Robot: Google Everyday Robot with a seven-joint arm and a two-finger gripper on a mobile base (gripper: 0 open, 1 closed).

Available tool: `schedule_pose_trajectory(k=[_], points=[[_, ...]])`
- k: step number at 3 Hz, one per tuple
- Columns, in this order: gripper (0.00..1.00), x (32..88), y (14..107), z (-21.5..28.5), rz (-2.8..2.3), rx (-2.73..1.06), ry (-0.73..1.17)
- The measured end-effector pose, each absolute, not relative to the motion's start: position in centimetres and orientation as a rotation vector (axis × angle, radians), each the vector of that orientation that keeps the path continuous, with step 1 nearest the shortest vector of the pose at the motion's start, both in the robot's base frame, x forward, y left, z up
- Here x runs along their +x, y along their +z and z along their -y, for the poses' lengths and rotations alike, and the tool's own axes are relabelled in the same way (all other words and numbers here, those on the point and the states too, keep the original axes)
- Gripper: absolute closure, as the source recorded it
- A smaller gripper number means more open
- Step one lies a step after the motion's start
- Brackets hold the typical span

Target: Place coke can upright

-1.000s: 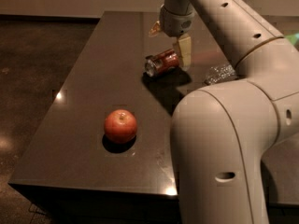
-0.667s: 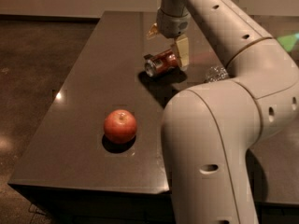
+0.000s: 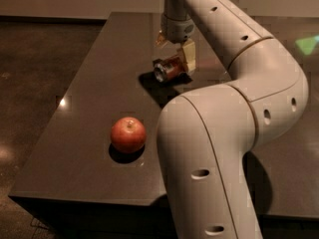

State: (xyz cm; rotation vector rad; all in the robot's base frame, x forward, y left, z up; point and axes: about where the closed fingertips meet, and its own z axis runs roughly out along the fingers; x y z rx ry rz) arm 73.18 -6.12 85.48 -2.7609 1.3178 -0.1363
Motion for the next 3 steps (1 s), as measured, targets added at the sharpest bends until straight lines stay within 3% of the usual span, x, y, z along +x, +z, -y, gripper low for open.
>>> schedule_pose_trajectory(k=[3], points=[[0.87, 72.8, 86.6, 7.3, -1.32, -2.827, -0.2]])
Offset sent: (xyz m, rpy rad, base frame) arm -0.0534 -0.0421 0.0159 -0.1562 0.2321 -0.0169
